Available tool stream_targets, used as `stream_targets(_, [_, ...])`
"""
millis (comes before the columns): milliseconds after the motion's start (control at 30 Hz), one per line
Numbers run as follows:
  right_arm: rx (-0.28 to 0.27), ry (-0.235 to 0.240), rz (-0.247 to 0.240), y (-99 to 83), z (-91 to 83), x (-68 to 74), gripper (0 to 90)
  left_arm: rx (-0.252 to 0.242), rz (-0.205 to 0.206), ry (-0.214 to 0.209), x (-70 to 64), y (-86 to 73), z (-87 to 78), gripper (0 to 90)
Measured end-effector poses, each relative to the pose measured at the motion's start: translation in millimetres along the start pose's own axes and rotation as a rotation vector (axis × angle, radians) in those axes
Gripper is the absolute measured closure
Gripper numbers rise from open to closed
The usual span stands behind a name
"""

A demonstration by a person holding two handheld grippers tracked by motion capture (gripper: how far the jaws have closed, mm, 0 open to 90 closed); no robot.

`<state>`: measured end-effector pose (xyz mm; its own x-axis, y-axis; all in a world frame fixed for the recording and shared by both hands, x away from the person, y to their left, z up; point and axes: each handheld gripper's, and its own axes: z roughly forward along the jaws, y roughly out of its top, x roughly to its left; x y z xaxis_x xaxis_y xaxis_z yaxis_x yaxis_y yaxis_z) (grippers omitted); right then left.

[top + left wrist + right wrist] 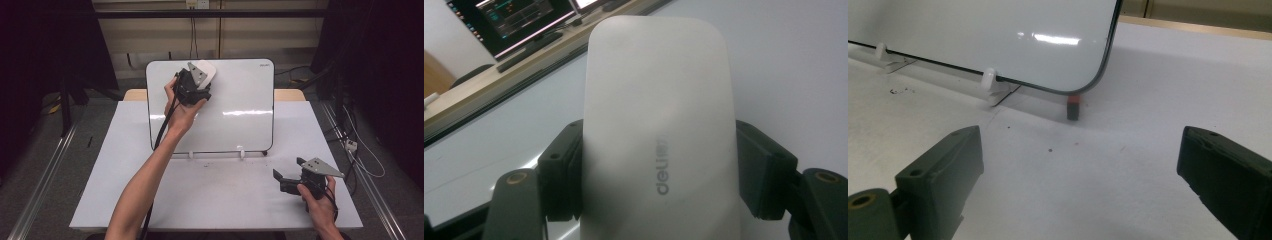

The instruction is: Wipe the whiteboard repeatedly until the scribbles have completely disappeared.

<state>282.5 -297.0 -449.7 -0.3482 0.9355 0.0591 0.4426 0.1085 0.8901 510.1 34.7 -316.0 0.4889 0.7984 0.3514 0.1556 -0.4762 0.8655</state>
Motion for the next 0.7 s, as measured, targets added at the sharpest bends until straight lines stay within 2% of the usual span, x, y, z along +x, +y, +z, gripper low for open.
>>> stream_targets(133, [0.0, -0.002, -0.003, -0.1, 0.6, -0.3, 4.9, 0.005, -0.054, 0.025, 8.2, -6.7, -5.0, 31.0])
stream_targets(333, [-0.001, -0.004, -0.001, -0.3, -0.3, -0.3, 4.8, 0.009, -0.063, 0.037, 18.0, -15.6, -11.4, 31.0])
stream_targets(433, [0.0, -0.005, -0.001, -0.5, -0.4, -0.5, 4.9, 0.007, -0.085, 0.044, 22.5, -21.8, -14.1, 31.0])
stream_targets(533, [0.0, -0.005, -0.003, -0.3, 0.0, 0.0, 4.9, 0.003, -0.08, 0.037, 22.0, -21.6, -15.9, 31.1])
stream_targets(633, [-0.002, -0.006, -0.006, 0.2, -0.2, 0.5, 4.9, -0.015, -0.079, 0.013, 24.1, -22.9, -18.3, 31.1])
stream_targets(700, [-0.002, -0.006, -0.007, 0.4, -0.2, 0.6, 4.9, -0.02, -0.108, -0.017, 27.2, -25.9, -18.8, 31.1])
